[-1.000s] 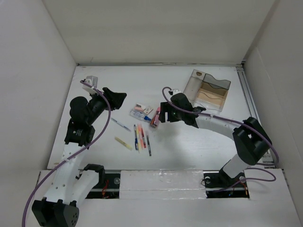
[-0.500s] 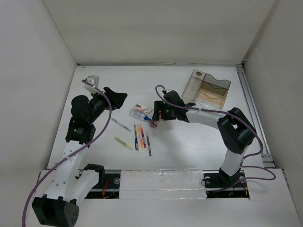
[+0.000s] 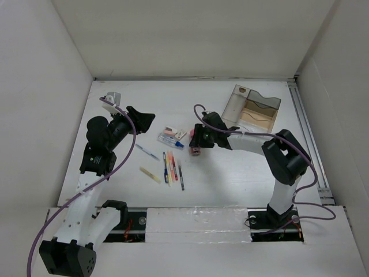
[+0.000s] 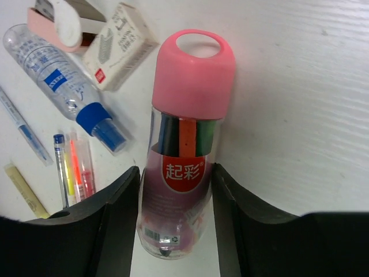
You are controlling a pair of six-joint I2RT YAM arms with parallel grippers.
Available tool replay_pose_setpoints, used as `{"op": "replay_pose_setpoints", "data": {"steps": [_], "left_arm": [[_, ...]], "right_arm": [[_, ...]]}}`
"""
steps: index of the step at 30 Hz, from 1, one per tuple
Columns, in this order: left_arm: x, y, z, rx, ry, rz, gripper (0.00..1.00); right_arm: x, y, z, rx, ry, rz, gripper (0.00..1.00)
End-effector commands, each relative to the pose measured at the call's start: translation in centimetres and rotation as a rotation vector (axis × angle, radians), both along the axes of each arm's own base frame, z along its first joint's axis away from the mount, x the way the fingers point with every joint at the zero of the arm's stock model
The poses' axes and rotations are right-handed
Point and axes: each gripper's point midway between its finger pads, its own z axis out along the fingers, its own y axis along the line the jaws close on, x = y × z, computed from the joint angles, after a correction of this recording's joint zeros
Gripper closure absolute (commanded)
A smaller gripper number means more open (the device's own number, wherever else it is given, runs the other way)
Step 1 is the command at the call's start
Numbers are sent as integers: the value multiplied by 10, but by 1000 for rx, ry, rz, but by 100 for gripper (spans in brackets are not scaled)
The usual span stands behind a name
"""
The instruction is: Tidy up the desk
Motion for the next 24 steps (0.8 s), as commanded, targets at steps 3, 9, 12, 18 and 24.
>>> {"op": "replay_pose_setpoints", "data": {"steps": [3, 9, 12, 18, 24], "left_arm": [[-1, -4, 26, -10, -83, -24, 49], [-1, -5, 26, -13, -83, -28, 49], [-2, -5, 26, -12, -87, -30, 49], [-3, -5, 28, -17, -92, -33, 49], [-5, -6, 29, -22, -95, -41, 49]], "right_arm": [[9, -19, 24, 29, -65, -54, 61], [22, -27, 73, 145, -153, -66, 65], [39, -42, 99, 172, -212, -91, 65], [75, -85, 140, 243, -283, -181, 66], [127, -163, 159, 204, -363, -401, 66]]}}
